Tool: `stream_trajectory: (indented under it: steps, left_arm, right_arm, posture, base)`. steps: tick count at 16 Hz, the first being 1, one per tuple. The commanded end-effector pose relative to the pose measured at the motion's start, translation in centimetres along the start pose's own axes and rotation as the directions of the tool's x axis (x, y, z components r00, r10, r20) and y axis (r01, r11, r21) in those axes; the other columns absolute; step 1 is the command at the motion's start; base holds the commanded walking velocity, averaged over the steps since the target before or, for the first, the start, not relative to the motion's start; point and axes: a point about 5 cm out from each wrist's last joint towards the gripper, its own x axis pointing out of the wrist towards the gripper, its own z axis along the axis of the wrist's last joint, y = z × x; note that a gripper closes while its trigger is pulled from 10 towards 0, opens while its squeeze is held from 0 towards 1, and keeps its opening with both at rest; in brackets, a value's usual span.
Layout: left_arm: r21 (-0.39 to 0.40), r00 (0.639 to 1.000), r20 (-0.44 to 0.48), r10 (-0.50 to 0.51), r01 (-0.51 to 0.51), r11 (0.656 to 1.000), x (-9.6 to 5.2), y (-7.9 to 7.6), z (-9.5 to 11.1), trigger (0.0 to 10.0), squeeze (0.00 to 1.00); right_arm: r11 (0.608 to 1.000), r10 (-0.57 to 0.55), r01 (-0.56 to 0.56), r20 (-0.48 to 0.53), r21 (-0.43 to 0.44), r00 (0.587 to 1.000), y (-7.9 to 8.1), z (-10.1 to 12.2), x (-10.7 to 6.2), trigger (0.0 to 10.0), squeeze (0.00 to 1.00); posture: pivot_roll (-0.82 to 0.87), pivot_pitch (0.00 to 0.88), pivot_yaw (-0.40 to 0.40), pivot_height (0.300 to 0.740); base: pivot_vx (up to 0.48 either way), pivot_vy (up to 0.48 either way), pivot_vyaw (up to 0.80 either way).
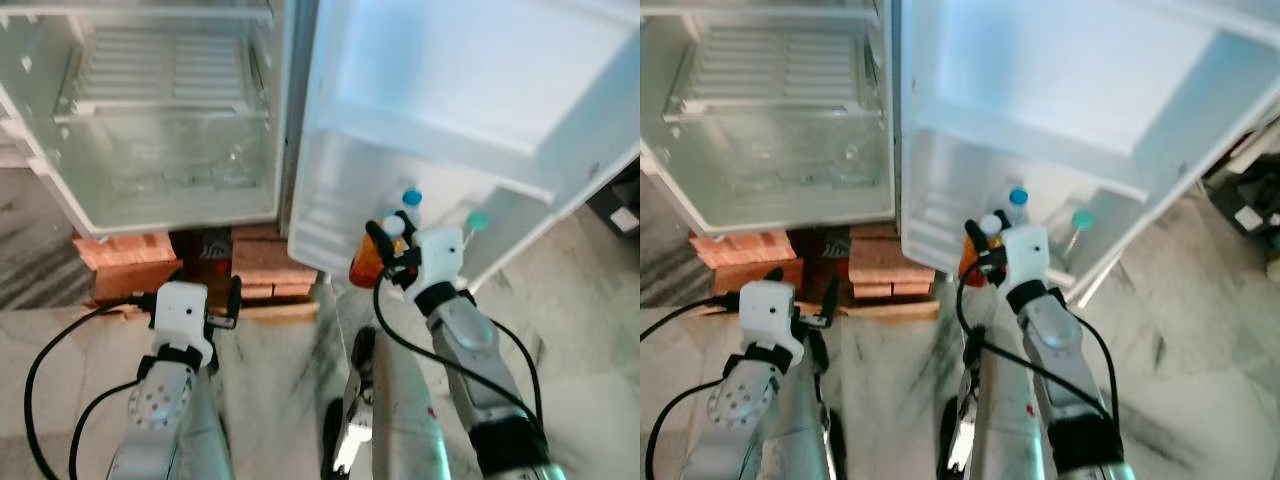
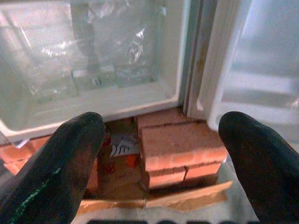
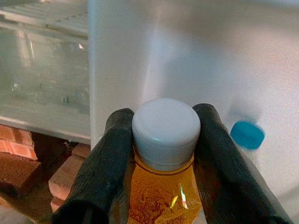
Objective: Restocking fridge
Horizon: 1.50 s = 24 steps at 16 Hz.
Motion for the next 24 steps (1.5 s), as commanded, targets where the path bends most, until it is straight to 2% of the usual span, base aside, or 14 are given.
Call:
stream_trajectory:
  steps: [1, 3, 5, 6, 8, 10, 12, 13, 14, 16, 20, 24]
  left_arm:
    - [0.002, 1.0, 0.003, 0.005, -0.005, 1.0, -0.2, -0.1, 0.2, 10.0, 0.0]
    - [0.009, 1.0, 0.004, 0.002, -0.002, 1.0, -0.1, -0.1, 0.3, 10.0, 0.0]
    - [0.018, 1.0, 0.007, -0.004, 0.004, 1.0, 0.0, -0.1, 0.4, 10.0, 0.0]
    - [0.019, 1.0, 0.008, -0.003, 0.002, 1.0, 0.0, -0.1, 0.4, 10.0, 0.0]
    - [0.019, 1.0, 0.008, 0.006, -0.006, 1.0, -0.1, 0.0, 0.4, 10.0, 0.0]
    - [0.019, 1.0, 0.007, 0.009, -0.009, 1.0, -0.3, 0.0, 0.5, 10.0, 0.0]
    - [0.019, 1.0, 0.003, 0.008, -0.008, 1.0, -0.3, 0.0, 0.5, 10.0, 0.0]
    - [0.018, 1.0, 0.002, 0.005, -0.005, 1.0, -0.4, -0.1, 0.5, 10.0, 0.0]
    - [0.018, 1.0, 0.001, 0.004, -0.004, 1.0, -0.4, -0.1, 0.4, 10.0, 0.0]
    - [0.017, 1.0, -0.002, -0.002, 0.002, 1.0, -0.4, -0.2, 0.4, 10.0, 0.0]
    - [0.018, 1.0, -0.01, -0.004, 0.005, 1.0, -0.6, -0.2, 0.4, 10.0, 0.0]
    - [0.021, 1.0, -0.02, -0.008, 0.009, 1.0, -0.7, -0.3, 0.3, 10.0, 0.0]
  right_arm:
    - [0.999, 0.02, -0.018, 0.055, -0.033, 0.998, 0.0, 1.0, 0.5, 10.0, 0.0]
    - [0.996, 0.08, -0.076, 0.093, -0.038, 0.992, 1.2, 1.5, 1.2, 10.0, 0.0]
    - [0.99, 0.128, -0.113, 0.19, -0.089, 0.974, 2.1, 3.6, 3.3, 10.0, 0.0]
    - [0.991, 0.105, -0.082, 0.245, -0.101, 0.964, 1.8, 5.1, 4.4, 10.0, 0.0]
    - [0.993, 0.072, -0.039, 0.294, -0.114, 0.953, 0.9, 6.8, 6.0, 10.0, 0.0]
    - [0.99, 0.059, -0.016, 0.301, -0.143, 0.952, 0.3, 7.2, 6.8, 10.0, 0.0]
    - [0.981, 0.058, -0.004, 0.271, -0.196, 0.961, 0.2, 6.2, 7.2, 10.0, 0.0]
    - [0.968, 0.066, -0.014, 0.199, -0.252, 0.978, 0.2, 4.4, 7.0, 10.0, 0.0]
    - [0.966, 0.067, -0.02, 0.176, -0.259, 0.982, 0.2, 3.8, 6.9, 10.0, 0.0]
    - [0.95, 0.054, -0.033, 0.059, -0.311, 0.997, 0.2, 0.7, 6.0, 10.0, 0.0]
    - [0.93, -0.003, -0.01, -0.034, -0.367, 0.999, -0.9, -1.6, 4.9, 10.0, 0.0]
    - [0.914, -0.087, 0.048, -0.079, -0.403, 0.993, -2.5, -2.1, 4.9, 10.0, 0.0]
  posture:
    - [0.13, 0.198, -0.131, 0.49]
    - [0.14, 0.202, -0.126, 0.49]
    - [0.15, 0.208, -0.123, 0.49]
    - [0.15, 0.208, -0.123, 0.49]
    - [0.16, 0.207, -0.128, 0.49]
    - [0.17, 0.209, -0.13, 0.49]
    - [0.17, 0.21, -0.13, 0.49]
    - [0.17, 0.213, -0.128, 0.49]
    - [0.17, 0.213, -0.128, 0.49]
    - [0.17, 0.218, -0.128, 0.49]
    - [0.17, 0.228, -0.128, 0.49]
    - [0.18, 0.234, -0.126, 0.49]
  base:
    - [0.0, 0.0, 0.0]
    - [0.0, 0.0, 0.0]
    - [0.0, 0.0, 0.0]
    - [0.0, 0.0, 0.0]
    - [0.0, 0.0, 0.0]
    - [0.0, 0.0, 0.0]
    - [0.0, 0.0, 0.0]
    - [0.0, 0.0, 0.0]
    - [0.0, 0.0, 0.0]
    - [0.0, 0.0, 0.0]
    - [0.0, 0.0, 0.0]
    - [0.0, 0.0, 0.0]
